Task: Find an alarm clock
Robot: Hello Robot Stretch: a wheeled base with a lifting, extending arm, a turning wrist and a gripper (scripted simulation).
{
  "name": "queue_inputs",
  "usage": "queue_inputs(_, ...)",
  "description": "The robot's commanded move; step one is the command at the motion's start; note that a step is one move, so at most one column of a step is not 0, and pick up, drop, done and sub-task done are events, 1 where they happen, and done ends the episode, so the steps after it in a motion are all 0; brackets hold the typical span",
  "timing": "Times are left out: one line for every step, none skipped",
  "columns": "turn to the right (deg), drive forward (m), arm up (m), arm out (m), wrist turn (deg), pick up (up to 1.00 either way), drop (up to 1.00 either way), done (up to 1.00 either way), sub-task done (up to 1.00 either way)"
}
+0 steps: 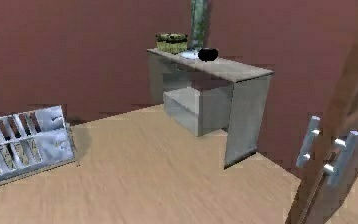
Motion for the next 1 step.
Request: queue_inputs(0.0, 0.7, 0.0, 0.0, 0.0, 0.0, 0.0, 0.0, 0.0)
